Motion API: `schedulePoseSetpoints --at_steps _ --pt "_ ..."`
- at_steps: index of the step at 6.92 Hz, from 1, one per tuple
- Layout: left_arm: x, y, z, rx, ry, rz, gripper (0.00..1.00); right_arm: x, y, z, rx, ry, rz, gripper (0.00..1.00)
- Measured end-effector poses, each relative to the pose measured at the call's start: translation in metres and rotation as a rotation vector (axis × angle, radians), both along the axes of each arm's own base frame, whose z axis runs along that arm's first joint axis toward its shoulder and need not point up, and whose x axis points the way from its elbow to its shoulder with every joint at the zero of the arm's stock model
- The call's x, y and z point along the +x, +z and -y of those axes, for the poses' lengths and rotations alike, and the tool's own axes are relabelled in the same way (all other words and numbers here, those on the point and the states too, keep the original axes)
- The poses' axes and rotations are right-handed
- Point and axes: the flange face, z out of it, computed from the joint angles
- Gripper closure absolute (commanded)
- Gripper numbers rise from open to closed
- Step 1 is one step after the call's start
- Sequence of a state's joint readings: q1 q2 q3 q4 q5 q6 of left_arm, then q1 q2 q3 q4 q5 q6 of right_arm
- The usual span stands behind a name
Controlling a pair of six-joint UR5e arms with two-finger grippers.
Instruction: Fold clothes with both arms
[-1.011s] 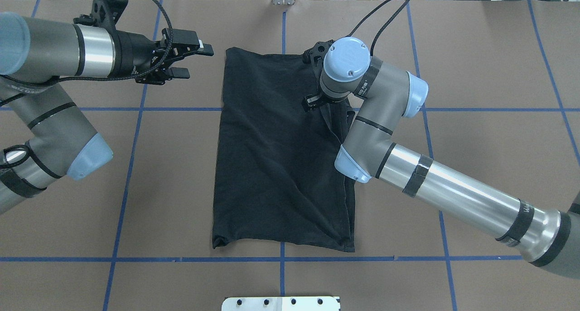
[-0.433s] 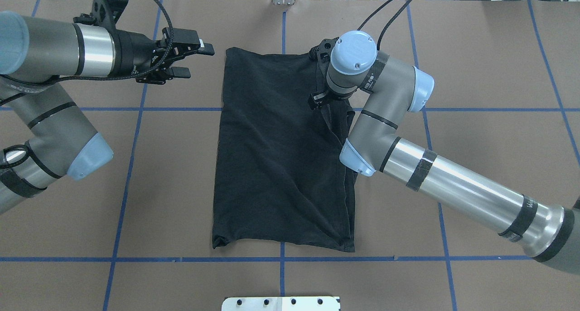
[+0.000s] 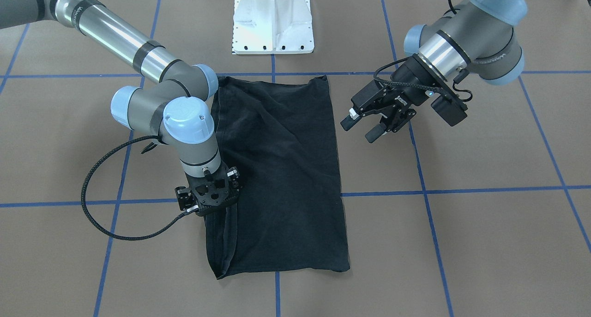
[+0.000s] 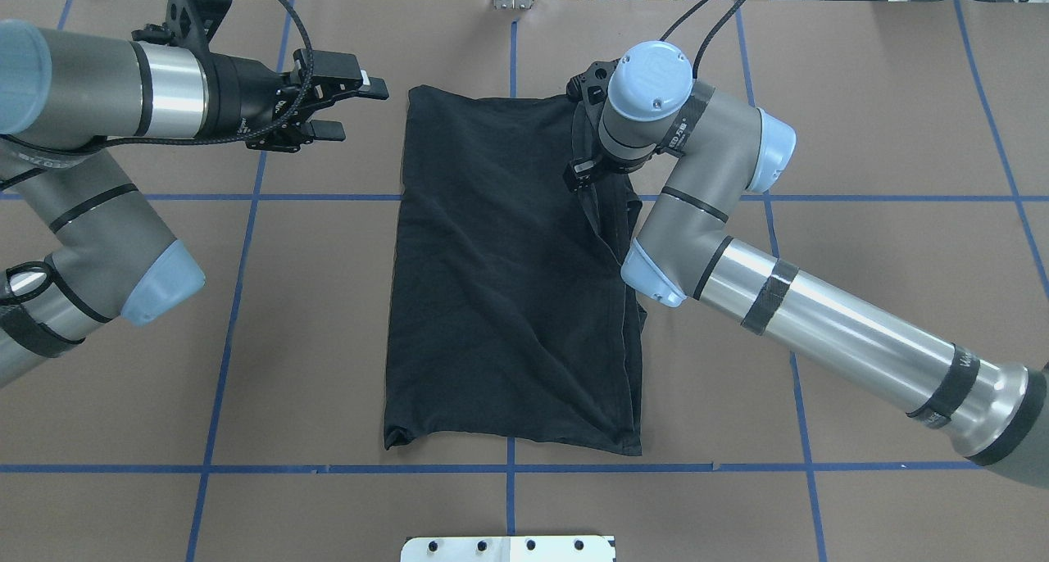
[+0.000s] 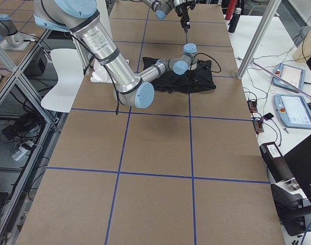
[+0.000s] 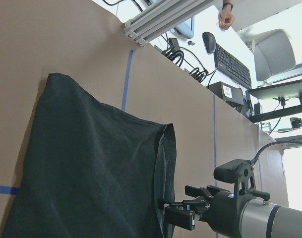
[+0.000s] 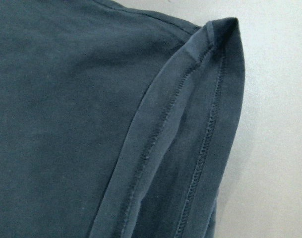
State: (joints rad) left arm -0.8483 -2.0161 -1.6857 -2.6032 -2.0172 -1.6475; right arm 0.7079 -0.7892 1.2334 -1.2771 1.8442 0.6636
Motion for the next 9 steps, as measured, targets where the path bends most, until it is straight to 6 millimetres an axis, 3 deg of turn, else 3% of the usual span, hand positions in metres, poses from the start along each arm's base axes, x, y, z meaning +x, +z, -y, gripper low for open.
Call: schedulePoseSetpoints --at_steps 4,6,9 --pt "0.002 -0.001 -0.001 0.000 0.002 0.000 0.00 0.007 -0.004 0.006 -0.005 -0.016 0.000 0.00" --pt "0.002 -0.001 -0.002 0.002 0.005 -0.001 0.00 -0.008 -0.017 -0.003 0.003 -0.029 0.010 0.00" --pt "0.000 -0.003 -0.003 0.005 0.010 -0.003 0.00 -0.022 -0.010 -0.016 0.004 -0.053 -0.003 0.00"
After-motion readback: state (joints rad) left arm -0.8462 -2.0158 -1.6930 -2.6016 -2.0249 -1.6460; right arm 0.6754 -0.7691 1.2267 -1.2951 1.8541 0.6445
